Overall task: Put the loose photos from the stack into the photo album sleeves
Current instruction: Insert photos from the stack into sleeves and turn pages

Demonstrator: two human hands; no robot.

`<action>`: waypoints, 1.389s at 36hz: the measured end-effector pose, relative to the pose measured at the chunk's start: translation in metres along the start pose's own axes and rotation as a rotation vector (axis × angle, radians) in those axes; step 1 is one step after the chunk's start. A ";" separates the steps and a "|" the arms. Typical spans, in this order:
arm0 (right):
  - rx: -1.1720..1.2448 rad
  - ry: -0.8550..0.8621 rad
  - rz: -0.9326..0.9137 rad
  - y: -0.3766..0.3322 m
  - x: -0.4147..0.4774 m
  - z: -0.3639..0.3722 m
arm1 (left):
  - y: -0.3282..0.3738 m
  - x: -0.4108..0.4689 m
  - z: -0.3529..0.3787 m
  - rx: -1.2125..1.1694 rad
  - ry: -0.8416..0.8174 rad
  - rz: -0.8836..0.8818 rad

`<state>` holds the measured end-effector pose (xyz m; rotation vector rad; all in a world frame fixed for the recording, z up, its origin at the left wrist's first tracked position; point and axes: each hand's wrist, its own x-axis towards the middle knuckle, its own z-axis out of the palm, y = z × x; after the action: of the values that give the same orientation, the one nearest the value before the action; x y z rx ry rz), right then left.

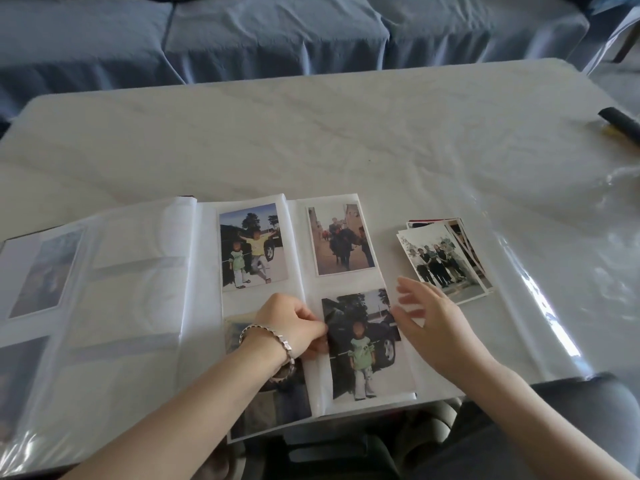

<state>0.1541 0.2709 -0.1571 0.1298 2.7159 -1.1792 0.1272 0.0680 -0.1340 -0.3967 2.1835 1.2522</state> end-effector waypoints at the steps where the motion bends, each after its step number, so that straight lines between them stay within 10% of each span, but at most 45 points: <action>1: 0.033 -0.001 0.024 -0.001 0.000 -0.001 | 0.000 -0.001 -0.002 -0.053 -0.015 -0.015; 9: 0.415 -0.218 0.216 -0.028 0.017 -0.005 | 0.000 -0.005 -0.013 -0.146 -0.116 -0.013; 14: 0.403 -0.200 0.109 -0.049 0.018 -0.004 | 0.011 0.003 -0.037 0.177 0.205 0.295; 20: 0.493 -0.424 -0.161 -0.081 0.001 0.014 | 0.033 0.009 -0.068 -0.378 0.015 0.182; 27: 0.025 -0.108 -0.224 -0.059 0.019 0.002 | 0.003 0.024 -0.077 0.146 0.394 0.352; 34: -0.337 0.133 0.014 -0.005 0.039 -0.030 | -0.024 0.035 -0.055 0.811 0.374 0.398; 50: -0.594 0.116 0.321 0.017 0.051 -0.044 | -0.036 0.069 -0.038 0.990 0.380 0.403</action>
<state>0.1007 0.3149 -0.1495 0.5344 2.8655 -0.2671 0.0786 0.0189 -0.1865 0.2495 2.9696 0.1226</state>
